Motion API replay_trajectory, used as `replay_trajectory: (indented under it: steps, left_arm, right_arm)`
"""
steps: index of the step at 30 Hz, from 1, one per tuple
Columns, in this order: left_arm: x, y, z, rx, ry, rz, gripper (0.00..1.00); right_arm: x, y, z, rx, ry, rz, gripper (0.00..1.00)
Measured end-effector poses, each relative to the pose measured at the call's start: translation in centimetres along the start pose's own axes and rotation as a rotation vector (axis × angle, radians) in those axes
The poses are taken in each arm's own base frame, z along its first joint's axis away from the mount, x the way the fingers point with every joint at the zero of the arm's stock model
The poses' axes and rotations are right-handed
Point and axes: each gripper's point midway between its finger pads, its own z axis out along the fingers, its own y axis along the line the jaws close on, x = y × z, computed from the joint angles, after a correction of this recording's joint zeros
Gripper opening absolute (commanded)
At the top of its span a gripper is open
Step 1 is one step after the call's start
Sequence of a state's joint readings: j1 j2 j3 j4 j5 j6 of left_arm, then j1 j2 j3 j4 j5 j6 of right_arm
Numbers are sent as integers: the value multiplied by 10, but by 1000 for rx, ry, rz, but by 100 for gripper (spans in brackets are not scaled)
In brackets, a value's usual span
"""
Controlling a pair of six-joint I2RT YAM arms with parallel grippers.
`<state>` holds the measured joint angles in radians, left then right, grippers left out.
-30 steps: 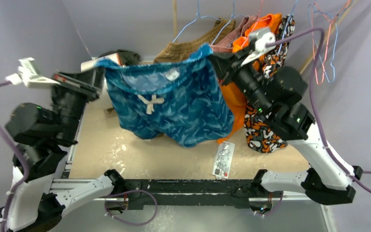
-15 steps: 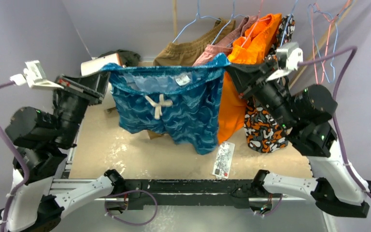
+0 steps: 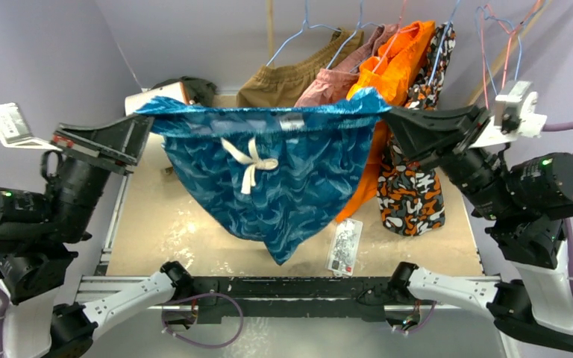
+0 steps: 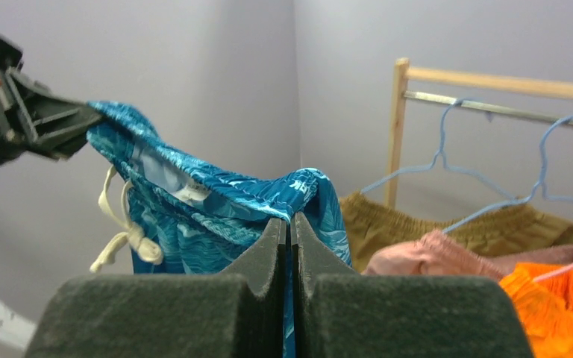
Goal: Place the shorts on the hanger
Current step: Adjust the shorts at the center of the board.
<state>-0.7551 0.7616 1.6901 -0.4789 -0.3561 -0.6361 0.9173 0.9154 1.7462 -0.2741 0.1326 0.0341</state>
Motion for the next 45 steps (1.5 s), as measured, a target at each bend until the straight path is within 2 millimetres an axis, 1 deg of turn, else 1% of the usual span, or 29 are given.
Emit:
replay_trajectory:
  steps: [1, 3, 5, 6, 8, 10, 12, 14, 16, 18, 20, 22, 24, 26, 27, 30, 31, 33, 35, 39, 43, 45]
  left_arm:
    - [7, 2, -1, 1, 22, -1, 0]
    - [29, 13, -4, -15, 81, 0, 0]
    - [54, 30, -9, -52, 140, 5, 0]
    - [71, 43, -13, -77, 173, 2, 0]
    - [111, 74, -25, -141, 247, -6, 0]
    - [150, 102, -34, -201, 315, -17, 0]
    - [197, 135, -44, -279, 399, -26, 0]
    - [238, 166, -55, -364, 477, -32, 0]
    - [267, 190, -65, -428, 522, -41, 0]
    - [289, 213, -78, -488, 556, -35, 0]
    - [300, 229, -88, -531, 565, -25, 0]
    - [307, 242, -96, -575, 571, -11, 0]
    - [316, 253, -100, -613, 584, 3, 0]
    - [328, 266, -106, -660, 617, 26, 0]
    - [337, 274, -110, -691, 643, 44, 3]
    - [359, 298, -125, -777, 715, 98, 20]
    - [364, 304, -130, -798, 737, 116, 29]
    - [370, 313, -137, -831, 764, 143, 41]
    - [371, 315, -138, -839, 770, 157, 47]
    - [369, 318, -137, -839, 783, 201, 50]
    - [368, 315, -131, -832, 803, 232, 58]
    - [367, 313, -128, -831, 816, 250, 59]
  right_arm:
    - [6, 1, -2, -8, 15, -2, 0]
    - [30, 2, -9, -20, 72, -8, 0]
    - [61, 0, -13, -15, 144, -9, 0]
    - [78, -1, -16, -10, 186, -8, 0]
    - [114, -4, -20, 6, 269, 4, 0]
    - [154, -8, -22, 39, 355, 17, 0]
    - [196, -13, -24, 74, 444, 27, 0]
    - [236, -17, -25, 103, 521, 31, 0]
    - [272, -21, -25, 131, 584, 29, 0]
    - [310, -27, -30, 169, 662, 26, 0]
    - [342, -32, -36, 212, 733, 25, 0]
    - [367, -37, -44, 253, 790, 31, 0]
    - [384, -39, -51, 280, 829, 41, 0]
    - [396, -42, -58, 304, 858, 49, 0]
    - [402, -42, -60, 314, 871, 54, 0]
    - [413, -43, -65, 330, 900, 66, 0]
    - [416, -43, -65, 334, 907, 69, 0]
    - [418, -42, -66, 337, 915, 72, 0]
    - [419, -42, -66, 338, 918, 72, 0]
    - [416, -42, -66, 332, 911, 70, 0]
    - [411, -41, -65, 315, 900, 63, 0]
    - [410, -41, -66, 308, 900, 56, 0]
